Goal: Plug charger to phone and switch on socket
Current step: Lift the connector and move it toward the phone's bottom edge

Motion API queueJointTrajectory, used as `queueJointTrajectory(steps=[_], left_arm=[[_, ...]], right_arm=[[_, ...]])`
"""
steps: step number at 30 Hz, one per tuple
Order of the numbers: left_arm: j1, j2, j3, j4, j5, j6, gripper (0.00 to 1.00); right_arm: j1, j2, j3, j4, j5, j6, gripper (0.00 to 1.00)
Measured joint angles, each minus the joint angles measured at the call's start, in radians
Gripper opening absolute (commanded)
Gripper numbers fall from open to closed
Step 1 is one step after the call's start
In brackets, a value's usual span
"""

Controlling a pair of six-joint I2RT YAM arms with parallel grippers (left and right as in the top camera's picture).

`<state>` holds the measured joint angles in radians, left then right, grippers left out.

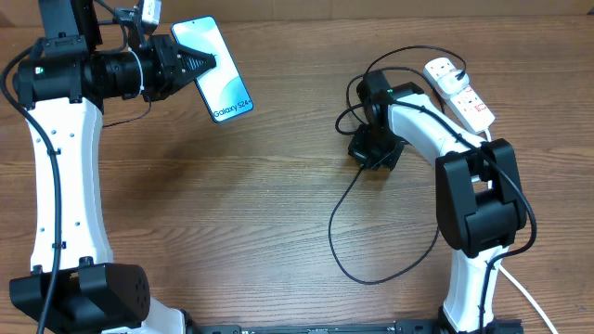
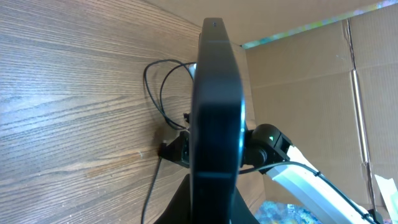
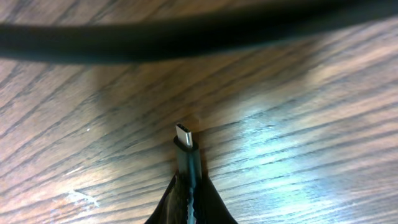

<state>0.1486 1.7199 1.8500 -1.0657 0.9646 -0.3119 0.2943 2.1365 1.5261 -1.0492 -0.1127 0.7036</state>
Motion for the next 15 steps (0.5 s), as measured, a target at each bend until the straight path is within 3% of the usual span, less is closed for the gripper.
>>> queueJointTrajectory(steps=[9,15], left_arm=[[0.000,0.000,0.000,0.027,0.093,-0.002,0.04],[0.000,0.000,0.000,0.103,0.224,-0.037,0.04]], right_arm=[[-0.053,-0.014,0.019,-0.001,-0.295,-0.219,0.04],[-0.076,-0.165,0.019,-0.060,-0.543,-0.432,0.04]])
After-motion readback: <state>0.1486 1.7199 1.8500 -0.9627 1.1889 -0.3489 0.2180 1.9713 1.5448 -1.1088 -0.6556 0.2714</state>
